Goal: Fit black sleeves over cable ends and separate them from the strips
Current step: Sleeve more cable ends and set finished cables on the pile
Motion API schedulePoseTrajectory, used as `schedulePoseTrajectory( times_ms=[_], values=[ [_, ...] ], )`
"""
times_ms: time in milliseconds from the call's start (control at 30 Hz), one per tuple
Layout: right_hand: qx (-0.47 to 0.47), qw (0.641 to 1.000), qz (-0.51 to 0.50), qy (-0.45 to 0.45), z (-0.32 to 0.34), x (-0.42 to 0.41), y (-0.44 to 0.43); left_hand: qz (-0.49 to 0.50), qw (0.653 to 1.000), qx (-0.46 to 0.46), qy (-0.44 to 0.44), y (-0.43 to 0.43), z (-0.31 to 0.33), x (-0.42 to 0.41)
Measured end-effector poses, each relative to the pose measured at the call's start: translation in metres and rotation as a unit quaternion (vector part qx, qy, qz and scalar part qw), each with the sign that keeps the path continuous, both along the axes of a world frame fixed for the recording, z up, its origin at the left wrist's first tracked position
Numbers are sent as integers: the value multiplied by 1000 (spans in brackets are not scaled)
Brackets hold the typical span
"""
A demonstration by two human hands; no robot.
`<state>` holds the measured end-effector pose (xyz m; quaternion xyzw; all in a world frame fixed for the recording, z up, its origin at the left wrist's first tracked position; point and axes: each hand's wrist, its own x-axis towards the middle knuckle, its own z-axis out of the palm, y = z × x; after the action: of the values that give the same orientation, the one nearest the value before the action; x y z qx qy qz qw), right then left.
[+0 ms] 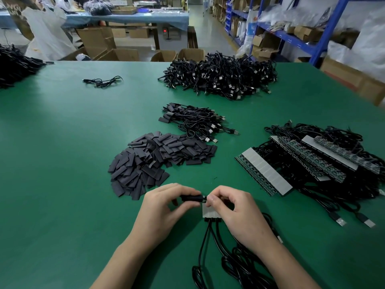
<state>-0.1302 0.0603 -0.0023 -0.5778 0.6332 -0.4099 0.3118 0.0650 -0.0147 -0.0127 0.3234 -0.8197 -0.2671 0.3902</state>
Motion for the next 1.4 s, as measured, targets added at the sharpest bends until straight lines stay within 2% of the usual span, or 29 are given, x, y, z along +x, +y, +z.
schedulePoseTrajectory(
  times_ms=[600, 733, 900, 1033, 1400],
  values=[
    [-15, 1000, 2, 19, -4, 1, 0, -21, 999, 37, -10, 0, -1, -1],
    [-27, 999, -13, 17, -2, 2, 1, 28, 1000, 13, 4, 2, 1, -3],
    [-25, 999, -27, -14, -1, 1, 1, 109, 992, -6, 65, 3, 3, -3],
    [-25, 999, -10, -20, -1, 4, 2, 123, 990, -31, 62, 3, 3, -3],
    [-33, 997, -74, 13, -5, 2, -1, 104, 991, -82, 20, 2, -3, -5]
  ],
)
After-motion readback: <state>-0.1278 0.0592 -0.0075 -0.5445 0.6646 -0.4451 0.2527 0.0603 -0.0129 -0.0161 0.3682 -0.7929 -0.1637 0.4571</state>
